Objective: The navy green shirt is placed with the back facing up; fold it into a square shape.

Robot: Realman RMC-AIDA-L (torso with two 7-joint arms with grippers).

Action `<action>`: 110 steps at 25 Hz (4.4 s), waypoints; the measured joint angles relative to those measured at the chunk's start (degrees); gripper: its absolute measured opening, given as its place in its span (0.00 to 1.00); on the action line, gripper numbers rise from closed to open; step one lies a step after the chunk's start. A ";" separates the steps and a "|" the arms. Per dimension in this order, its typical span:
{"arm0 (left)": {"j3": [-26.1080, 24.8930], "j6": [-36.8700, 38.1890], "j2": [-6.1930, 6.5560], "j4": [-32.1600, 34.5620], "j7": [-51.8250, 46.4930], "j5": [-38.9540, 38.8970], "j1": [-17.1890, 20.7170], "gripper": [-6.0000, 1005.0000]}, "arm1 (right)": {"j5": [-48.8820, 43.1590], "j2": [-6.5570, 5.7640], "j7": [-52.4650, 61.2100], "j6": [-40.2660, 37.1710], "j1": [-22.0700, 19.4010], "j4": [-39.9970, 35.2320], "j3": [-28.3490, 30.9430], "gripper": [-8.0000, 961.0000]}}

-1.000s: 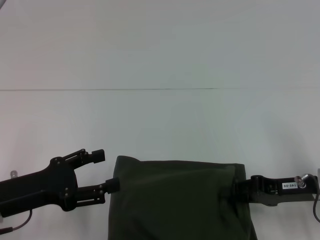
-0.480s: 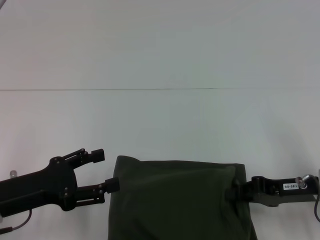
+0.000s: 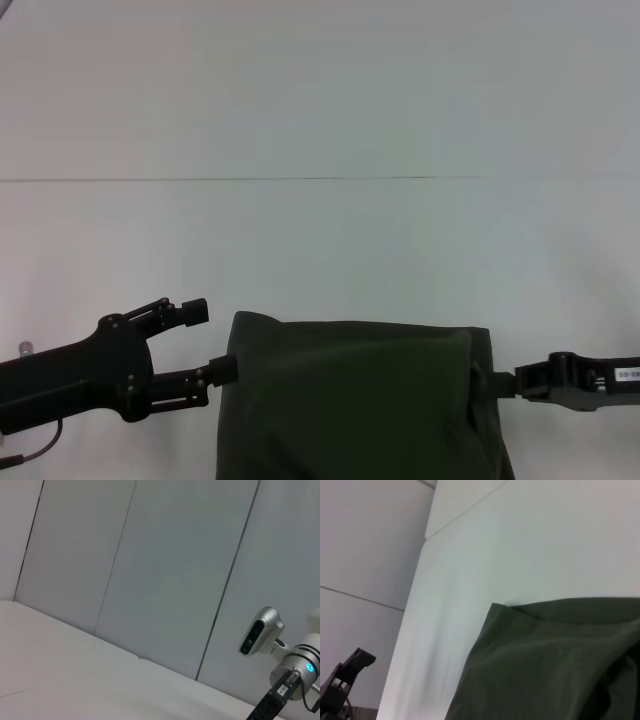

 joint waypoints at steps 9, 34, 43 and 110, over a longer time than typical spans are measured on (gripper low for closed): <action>-0.09 0.11 0.06 0.10 -0.78 -0.10 -0.06 0.93 | 0.10 -0.66 -3.25 -2.66 -3.19 0.20 2.49 0.01; -0.08 -0.60 0.26 0.11 -1.63 -1.66 0.10 0.93 | -1.88 -1.21 -5.14 -11.78 -2.10 5.47 2.33 0.69; -0.08 -0.67 0.26 0.11 -1.63 -1.68 0.17 0.93 | -1.94 -0.19 -5.71 -12.07 -0.90 5.96 2.05 0.73; -0.08 -1.11 0.53 0.81 -2.28 -1.67 0.15 0.93 | -6.16 -1.38 -16.75 -16.44 -3.02 6.12 5.39 0.04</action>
